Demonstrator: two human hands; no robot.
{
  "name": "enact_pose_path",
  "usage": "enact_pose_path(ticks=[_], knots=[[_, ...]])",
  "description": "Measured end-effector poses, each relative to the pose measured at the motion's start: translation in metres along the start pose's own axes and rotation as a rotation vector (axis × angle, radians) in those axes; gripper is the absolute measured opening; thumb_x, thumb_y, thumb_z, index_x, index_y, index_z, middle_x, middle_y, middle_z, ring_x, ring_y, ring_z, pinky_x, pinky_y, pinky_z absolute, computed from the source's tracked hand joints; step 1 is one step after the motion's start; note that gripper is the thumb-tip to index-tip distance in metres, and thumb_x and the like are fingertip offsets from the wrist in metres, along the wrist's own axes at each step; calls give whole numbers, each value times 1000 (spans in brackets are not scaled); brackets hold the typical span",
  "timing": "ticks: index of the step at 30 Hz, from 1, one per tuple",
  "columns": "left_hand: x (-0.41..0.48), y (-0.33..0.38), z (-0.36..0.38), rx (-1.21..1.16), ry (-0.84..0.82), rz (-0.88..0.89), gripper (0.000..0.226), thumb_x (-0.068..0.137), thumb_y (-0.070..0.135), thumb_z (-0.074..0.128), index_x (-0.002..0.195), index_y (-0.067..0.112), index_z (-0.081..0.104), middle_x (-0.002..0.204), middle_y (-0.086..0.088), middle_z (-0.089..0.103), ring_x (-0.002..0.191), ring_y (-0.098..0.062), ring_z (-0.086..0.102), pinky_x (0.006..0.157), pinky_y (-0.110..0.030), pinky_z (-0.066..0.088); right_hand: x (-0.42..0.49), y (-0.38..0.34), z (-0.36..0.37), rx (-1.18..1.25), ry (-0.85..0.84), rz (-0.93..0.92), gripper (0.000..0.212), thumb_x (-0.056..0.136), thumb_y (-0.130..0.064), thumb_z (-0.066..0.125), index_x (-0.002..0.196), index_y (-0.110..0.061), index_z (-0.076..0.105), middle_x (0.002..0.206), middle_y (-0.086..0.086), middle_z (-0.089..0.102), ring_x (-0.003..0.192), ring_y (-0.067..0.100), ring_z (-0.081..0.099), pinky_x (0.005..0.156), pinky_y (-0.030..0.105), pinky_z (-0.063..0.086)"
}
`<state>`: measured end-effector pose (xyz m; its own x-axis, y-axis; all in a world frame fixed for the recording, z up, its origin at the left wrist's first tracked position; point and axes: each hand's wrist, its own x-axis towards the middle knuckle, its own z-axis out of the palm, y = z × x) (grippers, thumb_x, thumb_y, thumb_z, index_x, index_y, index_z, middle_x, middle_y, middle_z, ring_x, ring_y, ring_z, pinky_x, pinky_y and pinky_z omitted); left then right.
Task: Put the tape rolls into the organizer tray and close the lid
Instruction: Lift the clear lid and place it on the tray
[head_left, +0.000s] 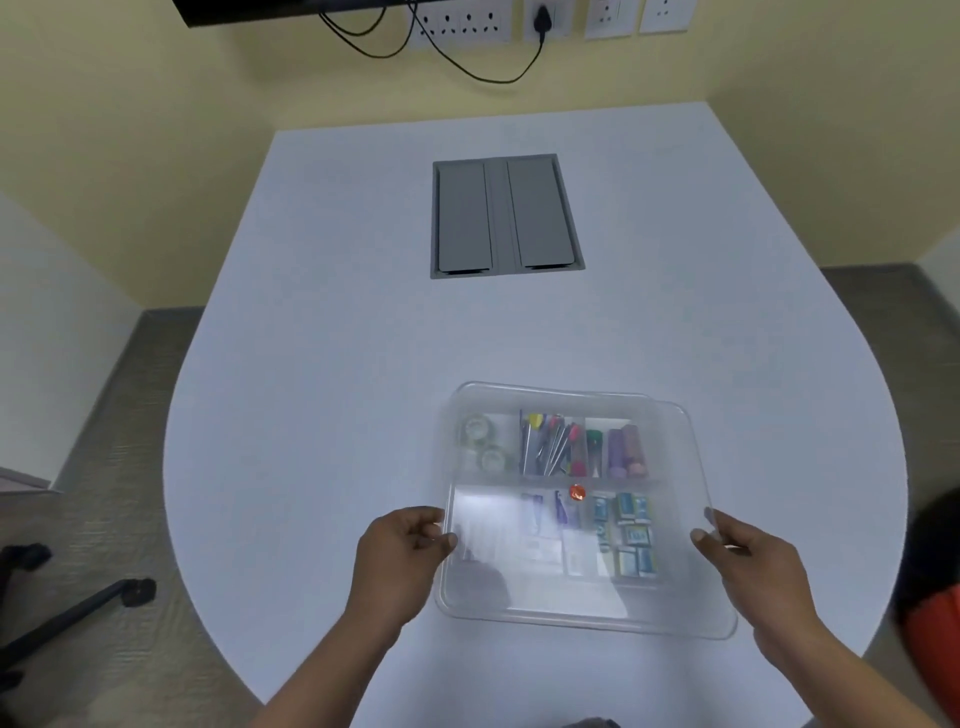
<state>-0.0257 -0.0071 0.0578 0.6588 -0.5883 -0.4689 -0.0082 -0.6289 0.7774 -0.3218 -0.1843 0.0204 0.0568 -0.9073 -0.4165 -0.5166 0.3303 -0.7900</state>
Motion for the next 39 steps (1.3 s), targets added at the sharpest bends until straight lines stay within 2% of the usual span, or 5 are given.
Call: enact_pose_path(ticks=[3, 8, 14, 30, 39], knots=[[9, -8, 0, 30, 44, 10, 25, 80, 11, 76, 104, 14, 71, 78, 0, 69, 78, -15, 67, 75, -19, 47, 4, 1, 9, -35, 34, -25, 30, 80, -19, 75, 110, -18, 70, 77, -3, 64, 71, 17, 59, 72, 30, 42], [29, -14, 6, 113, 125, 14, 28, 83, 11, 73, 111, 13, 71, 78, 3, 70, 82, -13, 66, 81, -24, 49, 19, -3, 24, -104, 34, -58, 33, 79, -26, 76, 111, -20, 70, 98, -3, 70, 84, 16, 64, 81, 33, 46], [48, -21, 13, 134, 136, -21, 33, 85, 10, 70, 118, 8, 68, 98, -5, 71, 98, -21, 65, 96, -30, 48, 31, -8, 35, -180, 25, -93, 33, 81, -24, 74, 112, -14, 69, 90, -3, 69, 87, 20, 62, 85, 32, 45], [65, -37, 26, 218, 112, -1, 28, 87, 11, 67, 114, 9, 68, 89, 2, 67, 87, -15, 60, 84, -22, 42, 41, -1, 38, -304, 74, -128, 33, 79, -27, 75, 110, -18, 68, 89, -3, 67, 78, 18, 62, 75, 30, 45], [68, -40, 29, 193, 58, -48, 20, 83, 16, 65, 102, 19, 65, 88, 6, 66, 83, -18, 64, 80, -34, 52, 44, 4, 41, -269, 70, -90, 26, 79, -18, 70, 104, -21, 64, 88, -7, 66, 75, 10, 63, 77, 34, 49]])
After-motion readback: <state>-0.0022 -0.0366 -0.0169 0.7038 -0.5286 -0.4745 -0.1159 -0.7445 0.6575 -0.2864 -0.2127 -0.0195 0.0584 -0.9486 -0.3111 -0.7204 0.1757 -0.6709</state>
